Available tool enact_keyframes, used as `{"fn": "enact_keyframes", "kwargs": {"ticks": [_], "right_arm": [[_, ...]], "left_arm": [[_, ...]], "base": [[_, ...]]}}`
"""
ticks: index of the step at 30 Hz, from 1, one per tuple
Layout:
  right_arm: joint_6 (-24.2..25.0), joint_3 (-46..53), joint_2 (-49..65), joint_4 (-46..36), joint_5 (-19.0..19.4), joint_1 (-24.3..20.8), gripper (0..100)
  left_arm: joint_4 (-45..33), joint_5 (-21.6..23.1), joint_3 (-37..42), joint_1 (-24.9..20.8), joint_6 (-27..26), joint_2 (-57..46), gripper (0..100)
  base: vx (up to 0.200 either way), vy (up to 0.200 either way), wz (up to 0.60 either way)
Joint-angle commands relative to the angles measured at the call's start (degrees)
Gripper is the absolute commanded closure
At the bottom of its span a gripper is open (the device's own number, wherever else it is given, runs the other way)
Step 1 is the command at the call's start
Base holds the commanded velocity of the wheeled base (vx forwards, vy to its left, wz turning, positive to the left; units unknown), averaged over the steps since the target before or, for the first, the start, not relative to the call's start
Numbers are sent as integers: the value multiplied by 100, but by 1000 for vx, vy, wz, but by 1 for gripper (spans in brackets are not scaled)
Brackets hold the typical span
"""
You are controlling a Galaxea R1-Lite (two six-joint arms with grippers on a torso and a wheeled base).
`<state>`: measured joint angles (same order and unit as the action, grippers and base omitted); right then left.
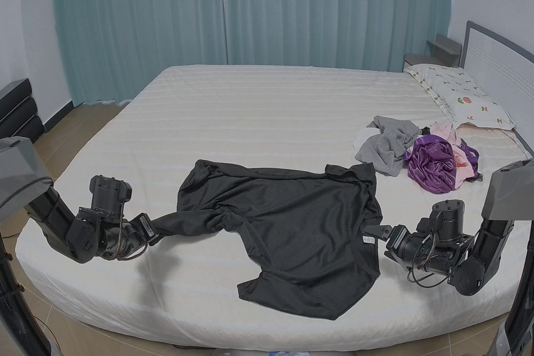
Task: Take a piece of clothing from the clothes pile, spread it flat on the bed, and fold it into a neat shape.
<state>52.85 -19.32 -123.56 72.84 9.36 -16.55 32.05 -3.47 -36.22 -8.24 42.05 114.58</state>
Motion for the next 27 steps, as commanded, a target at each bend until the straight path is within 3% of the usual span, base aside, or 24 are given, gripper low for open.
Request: {"fn": "enact_keyframes", "kwargs": {"ticks": [1, 13, 20, 21, 27], "right_arm": [[-2, -19, -98, -156, -5, -23, 0], [-125, -80, -273, -613, -13, -50, 0], [-530, -1, -423, -868, -13, -287, 0], [-530, -1, -423, -868, -13, -287, 100], [-547, -54, -449, -868, -66, -208, 100]], "left_arm": [[29, 13, 238, 279, -197, -393, 100], [21, 22, 256, 640, -373, -436, 100], [3, 93, 282, 640, -373, -445, 100], [3, 93, 282, 640, -373, -445, 100], [-6, 93, 352, 640, -373, -472, 100]], "base": [[0, 0, 0], [0, 0, 0], [0, 0, 0], [0, 0, 0], [0, 0, 0]]}}
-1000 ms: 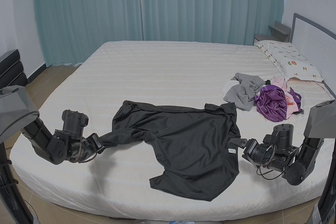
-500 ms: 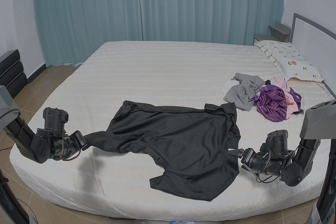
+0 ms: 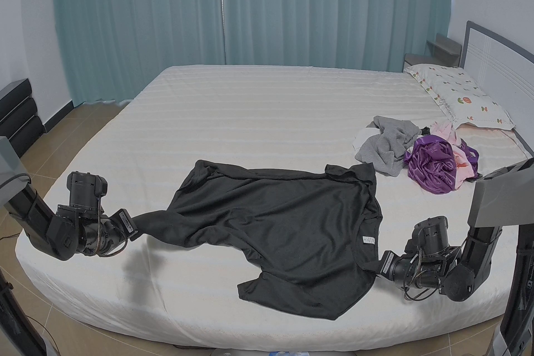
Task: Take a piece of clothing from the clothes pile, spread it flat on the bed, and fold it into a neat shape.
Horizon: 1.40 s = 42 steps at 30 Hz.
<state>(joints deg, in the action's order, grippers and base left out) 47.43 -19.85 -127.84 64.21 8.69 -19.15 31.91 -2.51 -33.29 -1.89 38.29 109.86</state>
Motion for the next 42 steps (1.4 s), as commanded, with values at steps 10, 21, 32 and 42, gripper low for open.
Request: {"fn": "enact_keyframes", "kwargs": {"ticks": [10, 21, 32, 42], "right_arm": [[-59, -46, 664, -84, 1, 781, 100], [-349, -854, 910, -629, 1, 1511, 100], [-498, -2023, 638, -1235, 19, 1792, 100], [-489, -2551, -127, -1332, 10, 1783, 100]], "left_arm": [[43, -4, 315, -31, -6, 35, 100], [52, -4, 605, -66, -296, -44, 100], [52, 5, 701, -277, -287, -9, 100], [52, 5, 728, -461, -269, 44, 100]], "base": [[0, 0, 0], [0, 0, 0], [0, 0, 0], [0, 0, 0]]}}
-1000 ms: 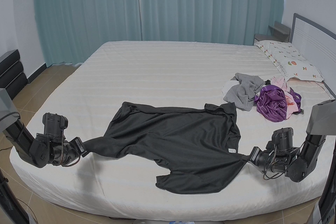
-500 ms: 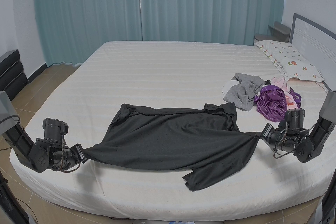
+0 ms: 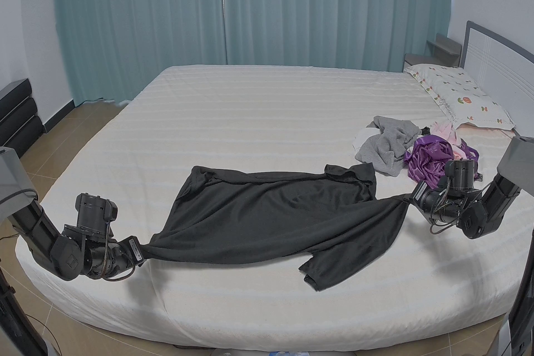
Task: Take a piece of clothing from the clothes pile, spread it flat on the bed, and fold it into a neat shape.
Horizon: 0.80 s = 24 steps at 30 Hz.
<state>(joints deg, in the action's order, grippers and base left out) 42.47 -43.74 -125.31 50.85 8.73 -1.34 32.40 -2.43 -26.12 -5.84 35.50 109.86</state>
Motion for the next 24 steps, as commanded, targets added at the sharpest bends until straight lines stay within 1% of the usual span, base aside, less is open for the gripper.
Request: {"fn": "enact_keyframes", "kwargs": {"ticks": [1, 2, 3, 4, 5, 9, 16, 17, 18, 19, 20, 24], "right_arm": [[7, -170, -416, 31, 6, 2, 100], [7, -161, -433, 39, 6, 2, 100], [7, -161, -433, 39, 6, 2, 0], [15, -108, -442, 57, 24, -15, 0], [42, -91, -424, 66, 32, -33, 0], [68, 129, -249, 118, 59, -33, 0], [68, 867, 402, 584, 103, -24, 0], [68, 1113, 569, 646, 103, -59, 0], [68, 1131, 578, 646, 103, -59, 0], [77, 1324, 692, 707, 120, -94, 0], [77, 1447, 736, 742, 155, -130, 0], [86, 1790, 753, 909, 208, -209, 0]], "left_arm": [[3, -4, 11, -66, 10, 53, 100], [3, 5, 11, -75, 10, 53, 100], [3, 5, 11, -75, 10, 53, 100], [20, 49, 2, -75, 18, 88, 100], [20, 111, 2, -75, 27, 106, 0], [12, 225, 11, -93, 71, 150, 0], [29, 295, -24, -58, 142, 70, 0], [47, 445, -24, -58, 282, 18, 0], [47, 462, -15, -58, 291, 9, 0], [100, 638, -7, -66, 511, 9, 0], [126, 708, 2, -75, 599, 44, 0], [267, 717, 37, -93, 669, 167, 0]], "base": [[0, 0, 0], [0, 0, 0], [0, 0, 0], [0, 0, 0], [0, 0, 0], [0, 0, 0], [0, 0, 0], [0, 0, 0], [0, 0, 0], [0, 0, 0], [0, 0, 0], [0, 0, 0]]}}
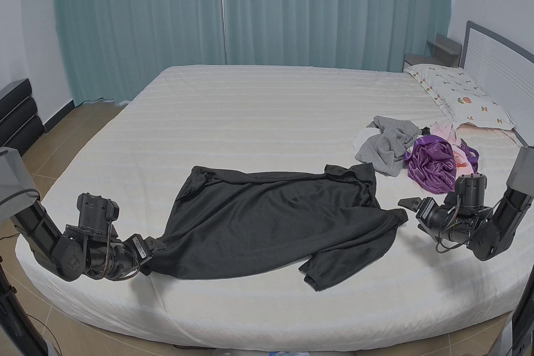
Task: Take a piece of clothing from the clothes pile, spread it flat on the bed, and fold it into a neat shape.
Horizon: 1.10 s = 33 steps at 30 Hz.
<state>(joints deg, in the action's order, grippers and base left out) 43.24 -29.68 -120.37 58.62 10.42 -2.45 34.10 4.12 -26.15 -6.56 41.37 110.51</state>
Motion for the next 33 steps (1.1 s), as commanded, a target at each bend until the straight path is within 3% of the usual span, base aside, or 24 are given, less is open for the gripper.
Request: {"fn": "enact_keyframes", "kwargs": {"ticks": [1, 10, 16, 28, 33], "right_arm": [[9, 490, 260, 220, 39, -124, 0], [176, 1114, 216, 448, 56, -528, 0], [563, 1325, 119, 439, 48, -1232, 0], [668, 1123, -426, 510, 12, -1715, 0], [651, 692, -857, 518, -199, -1943, 0]], "left_arm": [[167, 63, 92, -21, 81, 164, 0], [923, 98, 549, -3, 406, 182, 0], [1547, 142, 945, -3, 626, 182, 0], [1574, 361, 1059, 14, 837, 59, 0], [1574, 370, 1050, 32, 837, 76, 0]], "base": [[0, 0, 0], [0, 0, 0], [0, 0, 0], [0, 0, 0], [0, 0, 0]]}}
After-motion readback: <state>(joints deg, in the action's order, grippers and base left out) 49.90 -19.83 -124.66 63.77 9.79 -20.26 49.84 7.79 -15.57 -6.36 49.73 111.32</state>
